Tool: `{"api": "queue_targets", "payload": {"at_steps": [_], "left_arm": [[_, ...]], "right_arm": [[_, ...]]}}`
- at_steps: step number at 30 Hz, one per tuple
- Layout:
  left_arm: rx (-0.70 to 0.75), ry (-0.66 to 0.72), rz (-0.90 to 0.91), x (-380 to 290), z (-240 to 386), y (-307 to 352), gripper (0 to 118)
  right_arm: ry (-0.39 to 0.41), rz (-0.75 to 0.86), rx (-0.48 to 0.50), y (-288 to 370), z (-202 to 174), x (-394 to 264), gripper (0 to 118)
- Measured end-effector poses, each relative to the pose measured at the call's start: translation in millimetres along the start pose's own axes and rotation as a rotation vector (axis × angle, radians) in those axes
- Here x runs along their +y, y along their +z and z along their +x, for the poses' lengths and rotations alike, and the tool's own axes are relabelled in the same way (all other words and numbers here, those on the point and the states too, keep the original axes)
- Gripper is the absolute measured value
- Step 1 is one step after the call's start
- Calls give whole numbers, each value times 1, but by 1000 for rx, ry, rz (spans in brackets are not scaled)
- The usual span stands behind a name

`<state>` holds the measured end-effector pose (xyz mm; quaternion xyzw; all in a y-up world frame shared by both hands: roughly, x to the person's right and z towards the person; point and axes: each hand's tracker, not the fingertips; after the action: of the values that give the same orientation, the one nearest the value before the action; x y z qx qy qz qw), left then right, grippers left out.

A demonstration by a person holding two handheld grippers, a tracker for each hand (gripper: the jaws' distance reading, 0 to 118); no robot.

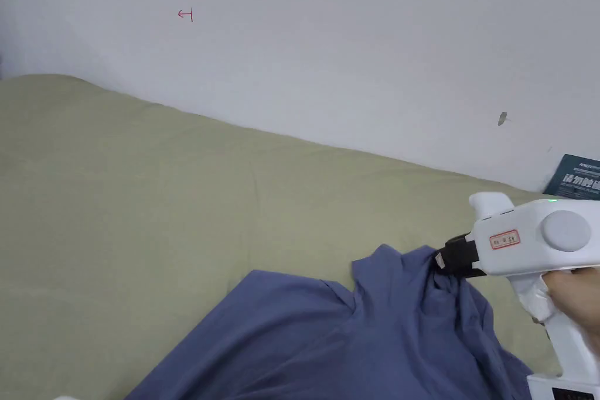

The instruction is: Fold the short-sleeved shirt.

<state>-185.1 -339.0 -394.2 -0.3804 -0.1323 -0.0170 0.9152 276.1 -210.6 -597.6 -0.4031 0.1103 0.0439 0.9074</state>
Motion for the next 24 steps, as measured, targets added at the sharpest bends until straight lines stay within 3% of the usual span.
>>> {"api": "queue_targets", "payload": {"at_steps": [5,7,13,17,24], "left_arm": [[-34,13,109,52,-4,20,5],[-29,-26,168,81,-5,27,5],[-61,-94,297,185,-13,55,5],[-28,-225,358,250,-8,76,5],[29,-232,479,344,-16,103,4]], "right_arm": [[44,201,-5,70,-20,15,4],[71,254,-61,94,-24,26,4],[71,413,-120,154,-17,62,4],[53,547,-150,188,-9,86,4],[69,691,-236,230,1,126,4]]}}
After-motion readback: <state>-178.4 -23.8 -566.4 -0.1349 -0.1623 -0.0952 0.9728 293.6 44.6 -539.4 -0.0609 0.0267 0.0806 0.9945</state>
